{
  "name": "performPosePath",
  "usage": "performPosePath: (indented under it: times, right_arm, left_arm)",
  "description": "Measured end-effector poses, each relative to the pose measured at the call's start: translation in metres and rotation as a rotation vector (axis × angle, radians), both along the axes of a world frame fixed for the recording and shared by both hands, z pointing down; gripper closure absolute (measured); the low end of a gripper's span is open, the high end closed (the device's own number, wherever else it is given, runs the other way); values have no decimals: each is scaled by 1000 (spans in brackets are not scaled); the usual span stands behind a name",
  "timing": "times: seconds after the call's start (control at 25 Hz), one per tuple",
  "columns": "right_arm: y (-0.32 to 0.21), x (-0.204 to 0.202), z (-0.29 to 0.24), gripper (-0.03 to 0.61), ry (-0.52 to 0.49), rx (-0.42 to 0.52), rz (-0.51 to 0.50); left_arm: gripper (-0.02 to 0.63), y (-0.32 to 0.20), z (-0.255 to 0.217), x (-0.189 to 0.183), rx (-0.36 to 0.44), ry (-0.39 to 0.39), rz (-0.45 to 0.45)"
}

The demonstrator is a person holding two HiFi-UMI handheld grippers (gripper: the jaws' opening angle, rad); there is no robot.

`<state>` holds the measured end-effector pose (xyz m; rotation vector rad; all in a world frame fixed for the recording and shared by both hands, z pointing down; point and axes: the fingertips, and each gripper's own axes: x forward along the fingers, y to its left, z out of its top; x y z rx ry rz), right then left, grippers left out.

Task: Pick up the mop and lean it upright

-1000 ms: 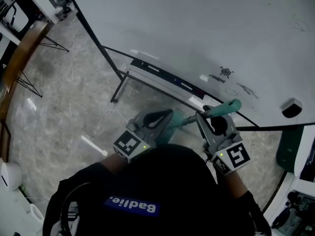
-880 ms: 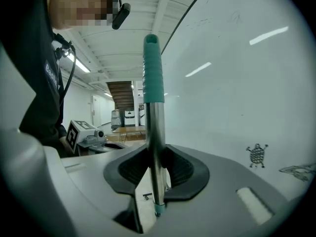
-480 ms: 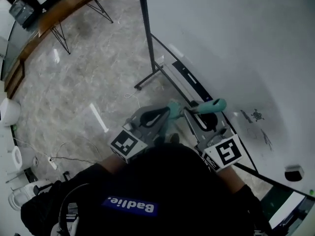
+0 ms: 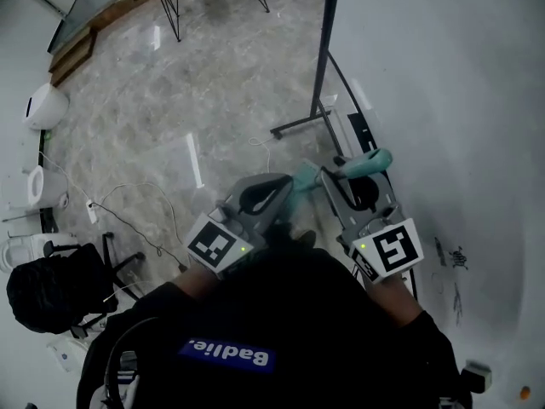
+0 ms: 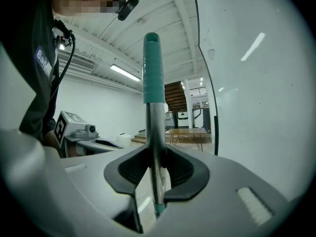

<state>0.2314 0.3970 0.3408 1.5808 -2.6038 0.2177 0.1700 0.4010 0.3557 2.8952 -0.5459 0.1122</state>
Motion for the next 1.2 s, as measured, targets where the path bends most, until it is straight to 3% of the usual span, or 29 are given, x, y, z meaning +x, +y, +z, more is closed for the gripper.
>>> performPosePath:
  times: [0.28,0.52,1.0,1.2]
  right_arm:
    - [-17,-24,-2,476,2,-15,-102]
    - [-43,-46,-3,476,16,-33,-114]
    - [-109,-90,7,476,84,-79,53]
    - [-149,-125,15,476,107,-93,102]
  left_arm:
    - [594,-10,-7,-28,9,16,-102]
    - [595,-35,-3,-61,-10,46,-147]
    - [594,-128,8,-119,-43,81,23]
    - [594,-165,6,-160,-36,91,53]
